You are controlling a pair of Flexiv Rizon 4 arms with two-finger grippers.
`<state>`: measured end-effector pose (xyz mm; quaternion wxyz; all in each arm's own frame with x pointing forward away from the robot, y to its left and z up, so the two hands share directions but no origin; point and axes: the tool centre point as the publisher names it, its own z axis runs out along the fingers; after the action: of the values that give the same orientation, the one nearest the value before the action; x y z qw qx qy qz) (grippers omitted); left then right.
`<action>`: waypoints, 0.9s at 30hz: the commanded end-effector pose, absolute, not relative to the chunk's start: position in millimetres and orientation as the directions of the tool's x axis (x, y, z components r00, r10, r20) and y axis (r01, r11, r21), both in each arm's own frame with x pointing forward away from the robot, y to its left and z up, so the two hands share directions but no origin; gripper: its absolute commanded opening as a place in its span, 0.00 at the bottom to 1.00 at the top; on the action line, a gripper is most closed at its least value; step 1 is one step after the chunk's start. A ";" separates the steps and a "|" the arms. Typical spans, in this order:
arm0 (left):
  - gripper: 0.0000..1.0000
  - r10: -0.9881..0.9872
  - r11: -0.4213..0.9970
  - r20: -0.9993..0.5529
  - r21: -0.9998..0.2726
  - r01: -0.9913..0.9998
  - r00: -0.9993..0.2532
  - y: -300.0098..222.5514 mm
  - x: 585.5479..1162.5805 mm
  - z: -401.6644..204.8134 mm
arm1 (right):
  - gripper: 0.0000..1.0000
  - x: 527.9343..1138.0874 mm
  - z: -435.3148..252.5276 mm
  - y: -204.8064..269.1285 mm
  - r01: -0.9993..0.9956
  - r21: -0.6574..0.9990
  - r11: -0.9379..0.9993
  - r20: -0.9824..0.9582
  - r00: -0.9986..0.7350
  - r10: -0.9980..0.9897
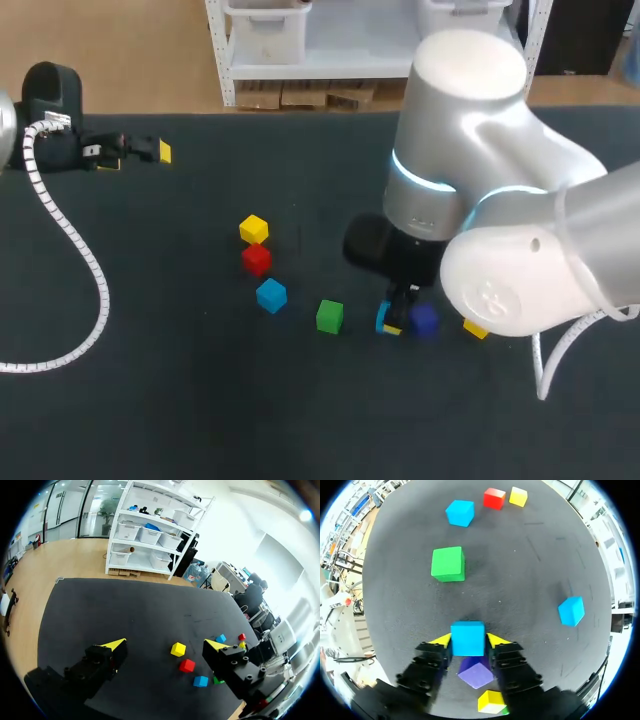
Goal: Place the blue cubes, place green cubes on the blue cubes, place the yellow cubes on the green cubes, then place the red cubes on the yellow cubes, and place purple cube on the red cubes.
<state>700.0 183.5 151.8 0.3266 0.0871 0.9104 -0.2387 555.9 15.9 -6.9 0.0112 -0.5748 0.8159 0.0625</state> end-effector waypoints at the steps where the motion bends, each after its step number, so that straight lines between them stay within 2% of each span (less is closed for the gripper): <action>1: 1.00 0.001 0.867 -0.641 -0.382 0.320 -0.768 185.1 699.3 150.4 | 0.09 560.6 -4.9 15.9 -0.945 0.098 0.312 -0.101 -0.321 -0.942; 4: 1.00 0.001 0.867 -0.641 -0.382 0.320 -0.768 185.1 699.3 150.4 | 0.00 563.1 0.5 17.6 -0.956 0.087 0.279 -0.127 -0.288 -0.949; 16: 1.00 0.001 0.867 -0.641 -0.382 0.320 -0.768 185.1 699.3 150.4 | 0.00 581.0 37.9 28.9 -0.998 0.055 0.012 -0.170 -0.021 -0.985; 27: 1.00 0.001 0.867 -0.641 -0.382 0.320 -0.768 185.1 699.3 150.4 | 0.00 632.5 35.3 35.1 -1.000 0.019 -0.019 -0.149 0.016 -0.989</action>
<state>700.0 183.5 151.8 0.3266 0.0870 0.9104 -0.2387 615.4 27.2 40.8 0.0562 -0.7121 0.6977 0.0536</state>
